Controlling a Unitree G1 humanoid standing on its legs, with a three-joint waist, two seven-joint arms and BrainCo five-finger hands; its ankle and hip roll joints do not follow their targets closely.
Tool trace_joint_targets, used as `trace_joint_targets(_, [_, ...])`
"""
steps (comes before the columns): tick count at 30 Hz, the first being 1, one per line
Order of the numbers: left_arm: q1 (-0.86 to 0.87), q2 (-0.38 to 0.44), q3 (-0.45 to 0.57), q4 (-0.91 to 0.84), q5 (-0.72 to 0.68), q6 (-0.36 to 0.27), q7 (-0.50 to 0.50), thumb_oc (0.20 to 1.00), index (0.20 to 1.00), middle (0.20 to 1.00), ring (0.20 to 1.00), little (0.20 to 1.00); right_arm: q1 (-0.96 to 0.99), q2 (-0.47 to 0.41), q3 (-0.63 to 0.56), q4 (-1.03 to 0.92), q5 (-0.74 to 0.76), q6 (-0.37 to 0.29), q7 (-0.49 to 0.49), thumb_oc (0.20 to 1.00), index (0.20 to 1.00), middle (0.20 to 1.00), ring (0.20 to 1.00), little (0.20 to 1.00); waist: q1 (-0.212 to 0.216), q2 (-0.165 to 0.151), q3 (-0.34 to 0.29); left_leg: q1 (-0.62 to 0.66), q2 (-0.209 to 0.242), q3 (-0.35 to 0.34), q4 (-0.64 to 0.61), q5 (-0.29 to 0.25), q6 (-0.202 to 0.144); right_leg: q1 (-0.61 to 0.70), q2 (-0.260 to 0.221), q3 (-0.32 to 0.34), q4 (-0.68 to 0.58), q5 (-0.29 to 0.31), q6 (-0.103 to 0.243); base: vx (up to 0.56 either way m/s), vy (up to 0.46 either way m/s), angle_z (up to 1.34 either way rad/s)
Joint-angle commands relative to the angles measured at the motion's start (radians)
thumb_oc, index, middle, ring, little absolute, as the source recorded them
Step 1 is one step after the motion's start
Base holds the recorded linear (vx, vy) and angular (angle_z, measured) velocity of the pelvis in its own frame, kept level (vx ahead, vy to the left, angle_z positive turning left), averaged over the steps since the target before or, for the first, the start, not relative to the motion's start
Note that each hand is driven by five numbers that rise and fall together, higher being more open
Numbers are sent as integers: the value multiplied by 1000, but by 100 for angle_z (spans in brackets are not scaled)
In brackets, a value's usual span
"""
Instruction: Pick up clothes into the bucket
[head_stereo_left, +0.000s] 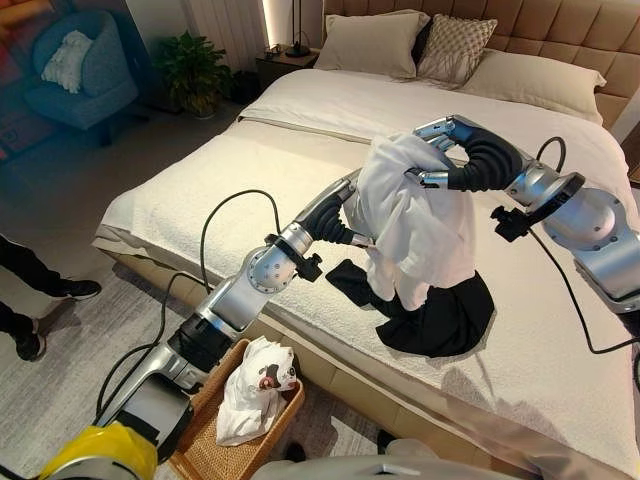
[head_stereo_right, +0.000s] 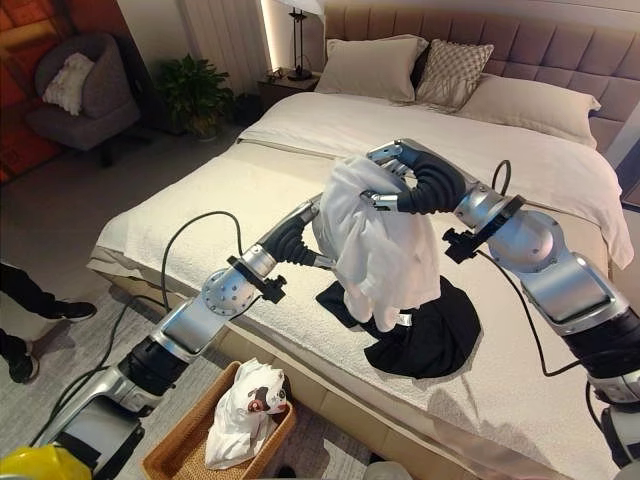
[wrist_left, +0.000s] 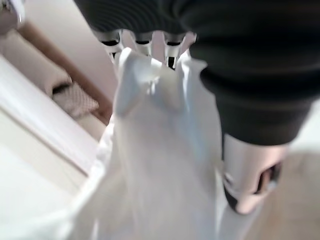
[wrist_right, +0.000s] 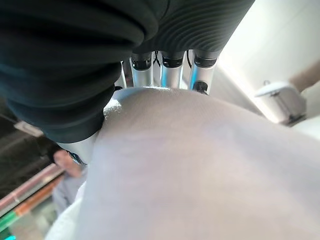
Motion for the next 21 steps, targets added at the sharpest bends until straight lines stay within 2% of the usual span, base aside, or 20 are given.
trace_joint_targets(1, [-110, -48, -36, 73, -43, -16, -10, 1000, 1000, 1000, 1000, 1000, -54, 54, 6, -61, 70, -29, -10, 200, 200, 200, 200, 200, 13, -68, -51, -19, -27, 11, 63, -83, 15, 39, -37, -22, -8, -12, 40, 0, 0, 0])
trace_joint_targets(4, [-110, -58, -37, 84, -43, -14, -5, 1000, 1000, 1000, 1000, 1000, -51, 66, 7, -62, 80, -27, -10, 200, 200, 200, 200, 200, 13, -69, -49, -20, -27, 12, 64, -83, 16, 39, -37, -23, -6, -13, 40, 0, 0, 0])
trace_joint_targets(6, [-93, -110, -35, 130, -94, -3, 3, 1000, 1000, 1000, 1000, 1000, -29, 115, 0, -65, 105, -23, -9, 200, 200, 200, 200, 200, 13, -71, -44, -18, -28, 12, 63, -82, 18, 41, -40, -27, -3, -13, 41, 0, 0, 0])
trace_joint_targets(8, [-76, -146, -40, 156, -249, 4, -5, 1000, 1000, 1000, 1000, 1000, -32, 129, 3, -70, 104, -25, -16, 200, 200, 200, 200, 200, 11, -72, -42, -19, -28, 15, 64, -82, 19, 40, -40, -29, 0, -14, 41, 0, 0, 0])
trace_joint_targets(9, [-76, -146, -40, 157, -249, 4, -5, 1000, 1000, 1000, 1000, 1000, -32, 129, 3, -70, 103, -25, -16, 200, 200, 200, 200, 200, 11, -72, -42, -18, -28, 15, 64, -83, 19, 40, -40, -29, 0, -14, 41, 0, 0, 0])
trace_joint_targets(10, [-70, -163, -57, 156, -400, 20, -36, 1000, 1000, 1000, 1000, 1000, -39, 144, 11, -66, 108, -24, -23, 200, 200, 200, 200, 200, 8, -70, -40, -18, -28, 15, 67, -83, 19, 39, -41, -29, 1, -13, 41, 0, 0, 0])
trace_joint_targets(11, [-71, -163, -57, 156, -401, 20, -37, 1000, 1000, 1000, 1000, 1000, -39, 144, 11, -66, 108, -24, -23, 200, 200, 200, 200, 200, 7, -70, -39, -18, -28, 15, 67, -83, 19, 39, -41, -29, 1, -13, 41, 37, 3, 2])
trace_joint_targets(13, [-52, -173, -115, 155, -643, 71, -108, 1000, 1000, 1000, 1000, 1000, -60, 147, 39, -59, 113, -25, -29, 200, 200, 200, 200, 200, 2, -65, -38, -2, -24, 18, 63, -90, 18, 52, -39, -29, -3, -19, 42, 52, 9, 1])
trace_joint_targets(14, [-46, -164, -136, 146, -713, 91, -133, 1000, 1000, 1000, 1000, 1000, -66, 148, 49, -55, 116, -26, -32, 200, 200, 200, 200, 200, 0, -63, -39, 1, -22, 19, 61, -90, 16, 54, -38, -29, -4, -18, 42, 0, 0, 0])
trace_joint_targets(15, [-46, -164, -136, 146, -713, 91, -133, 1000, 1000, 1000, 1000, 1000, -66, 148, 49, -54, 116, -26, -32, 200, 200, 200, 200, 200, 0, -64, -39, 1, -22, 19, 61, -90, 16, 54, -38, -29, -4, -18, 42, 25, 10, -4])
trace_joint_targets(16, [-45, -136, -174, 130, -834, 129, -179, 1000, 1000, 1000, 1000, 1000, -82, 142, 67, -49, 123, -25, -32, 200, 200, 200, 200, 200, -4, -61, -44, 4, -19, 24, 56, -88, 12, 55, -36, -30, -9, -17, 43, 0, 0, 0])
trace_joint_targets(20, [-39, -79, -199, 108, -945, 171, -227, 1000, 1000, 1000, 1000, 1000, -96, 131, 82, -30, 120, -27, -35, 200, 200, 200, 200, 200, -8, -60, -49, 9, -15, 29, 50, -85, 6, 59, -33, -33, -15, -18, 44, 17, 1, -4])
trace_joint_targets(21, [-20, -57, -197, 103, -994, 193, -257, 944, 944, 944, 944, 944, -95, 134, 83, -16, 121, -28, -35, 200, 200, 200, 200, 200, -6, -60, -51, 13, -14, 31, 47, -85, 4, 62, -32, -34, -17, -18, 44, 21, -3, -4])
